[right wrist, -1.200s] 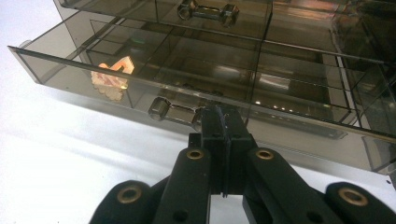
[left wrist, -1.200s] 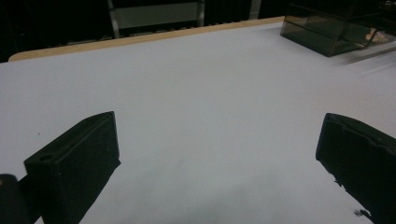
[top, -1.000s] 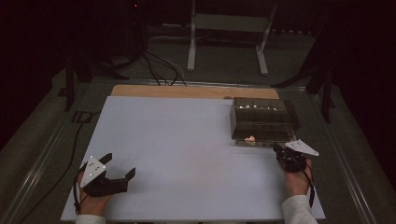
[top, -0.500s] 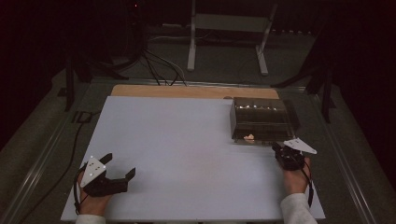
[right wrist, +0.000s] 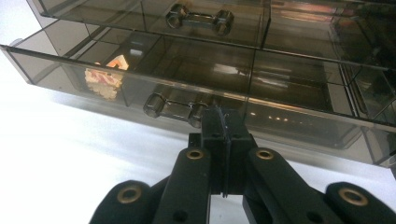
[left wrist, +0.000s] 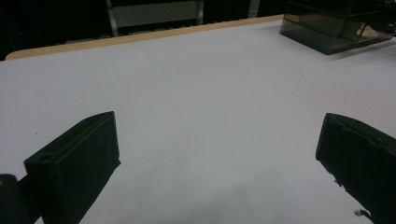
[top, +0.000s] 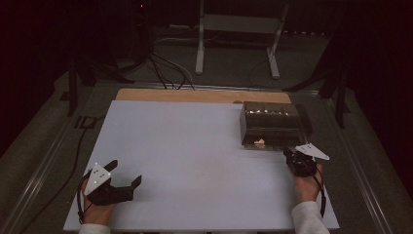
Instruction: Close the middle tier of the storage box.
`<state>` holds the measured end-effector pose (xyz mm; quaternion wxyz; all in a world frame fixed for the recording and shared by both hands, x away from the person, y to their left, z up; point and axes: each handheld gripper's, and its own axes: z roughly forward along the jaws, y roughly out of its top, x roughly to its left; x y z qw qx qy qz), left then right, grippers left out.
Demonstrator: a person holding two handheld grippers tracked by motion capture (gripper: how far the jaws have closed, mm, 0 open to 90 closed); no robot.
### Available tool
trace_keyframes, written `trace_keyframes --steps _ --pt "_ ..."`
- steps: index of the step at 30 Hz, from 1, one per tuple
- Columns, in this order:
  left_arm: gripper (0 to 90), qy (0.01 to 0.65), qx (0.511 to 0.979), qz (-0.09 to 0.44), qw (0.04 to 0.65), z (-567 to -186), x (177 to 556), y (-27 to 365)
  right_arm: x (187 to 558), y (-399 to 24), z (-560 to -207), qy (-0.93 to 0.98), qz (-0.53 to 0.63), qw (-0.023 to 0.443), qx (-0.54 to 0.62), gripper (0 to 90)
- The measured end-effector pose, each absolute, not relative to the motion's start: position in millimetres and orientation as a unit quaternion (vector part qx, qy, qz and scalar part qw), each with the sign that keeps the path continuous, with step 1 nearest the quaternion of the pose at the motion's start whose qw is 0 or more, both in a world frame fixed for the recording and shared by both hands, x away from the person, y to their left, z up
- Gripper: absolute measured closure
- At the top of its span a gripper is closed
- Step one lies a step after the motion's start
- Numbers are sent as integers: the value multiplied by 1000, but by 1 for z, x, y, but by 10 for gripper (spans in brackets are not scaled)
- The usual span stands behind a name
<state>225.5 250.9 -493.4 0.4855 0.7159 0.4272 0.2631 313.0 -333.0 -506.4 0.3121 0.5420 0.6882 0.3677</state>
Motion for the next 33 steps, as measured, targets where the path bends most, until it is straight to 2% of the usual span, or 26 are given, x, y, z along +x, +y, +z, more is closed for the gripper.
trace_keyframes --steps 33 --pt "6 427 716 262 486 -494 227 249 321 -333 -510 675 371 313 555 900"
